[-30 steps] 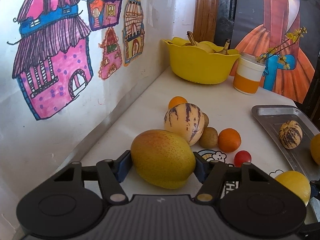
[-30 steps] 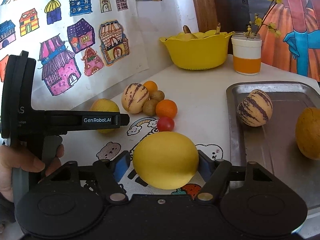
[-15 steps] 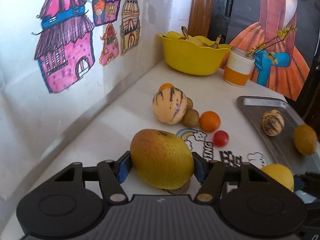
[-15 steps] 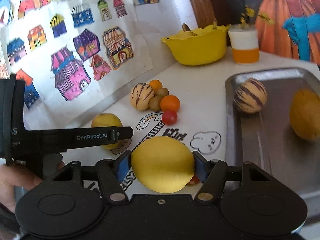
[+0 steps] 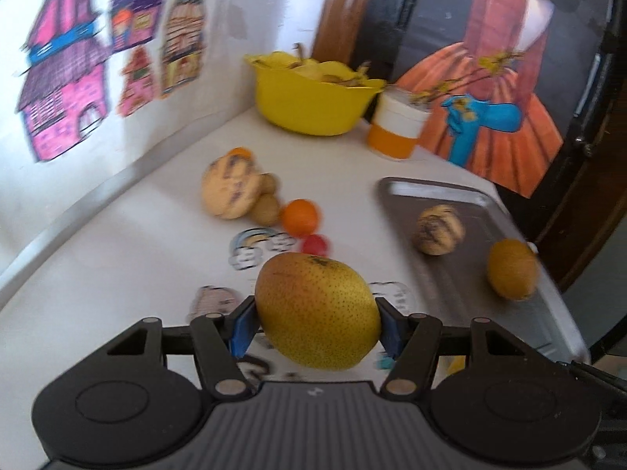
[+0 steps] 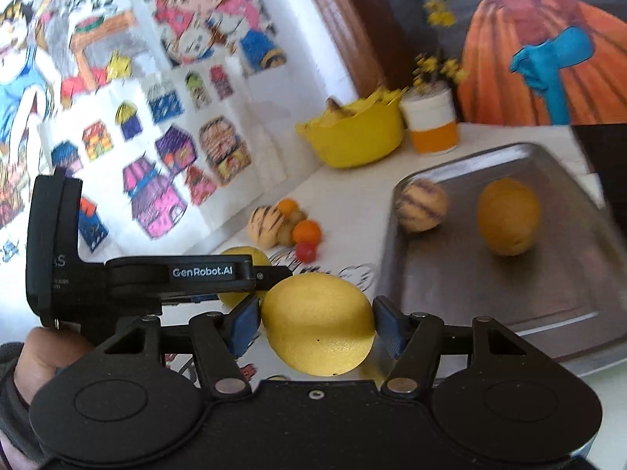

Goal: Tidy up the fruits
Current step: 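Carry the pear and lemon in both tools over the metal tray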

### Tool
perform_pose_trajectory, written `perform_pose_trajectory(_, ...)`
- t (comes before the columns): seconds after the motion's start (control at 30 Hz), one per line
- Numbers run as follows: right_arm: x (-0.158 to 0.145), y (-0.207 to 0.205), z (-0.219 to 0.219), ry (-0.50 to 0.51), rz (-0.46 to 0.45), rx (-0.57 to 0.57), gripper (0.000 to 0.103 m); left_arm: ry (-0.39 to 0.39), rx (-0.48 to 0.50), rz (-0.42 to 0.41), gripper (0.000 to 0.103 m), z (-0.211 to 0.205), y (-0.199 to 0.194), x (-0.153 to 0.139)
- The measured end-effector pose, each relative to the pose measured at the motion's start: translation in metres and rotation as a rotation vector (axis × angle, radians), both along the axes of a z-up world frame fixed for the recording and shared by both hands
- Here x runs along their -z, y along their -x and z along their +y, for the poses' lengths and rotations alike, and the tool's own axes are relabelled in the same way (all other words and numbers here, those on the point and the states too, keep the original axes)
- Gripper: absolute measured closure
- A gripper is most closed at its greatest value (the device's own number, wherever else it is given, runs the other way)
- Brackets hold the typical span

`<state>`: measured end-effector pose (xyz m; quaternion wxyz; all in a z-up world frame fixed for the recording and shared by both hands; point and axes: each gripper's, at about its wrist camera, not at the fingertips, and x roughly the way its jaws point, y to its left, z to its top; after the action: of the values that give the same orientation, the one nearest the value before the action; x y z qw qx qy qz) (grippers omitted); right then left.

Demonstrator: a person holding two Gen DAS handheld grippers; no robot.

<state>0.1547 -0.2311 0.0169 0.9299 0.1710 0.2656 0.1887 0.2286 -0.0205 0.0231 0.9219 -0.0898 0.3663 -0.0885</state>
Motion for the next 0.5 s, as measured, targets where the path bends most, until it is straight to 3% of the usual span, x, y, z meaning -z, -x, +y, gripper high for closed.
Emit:
perform_pose_trajectory(0.23,0.002,0.008,-0.053,0.004,-0.020,0.114,0.038,0.040,0.061,-0.033,0.037,-0.046,-0.004,-0.009)
perform_pose_trajectory(0.5,0.020,0.004,-0.093,0.002,0.006,0.202,0.038,0.080,0.128,-0.016,0.037,-0.094,-0.016,0.000)
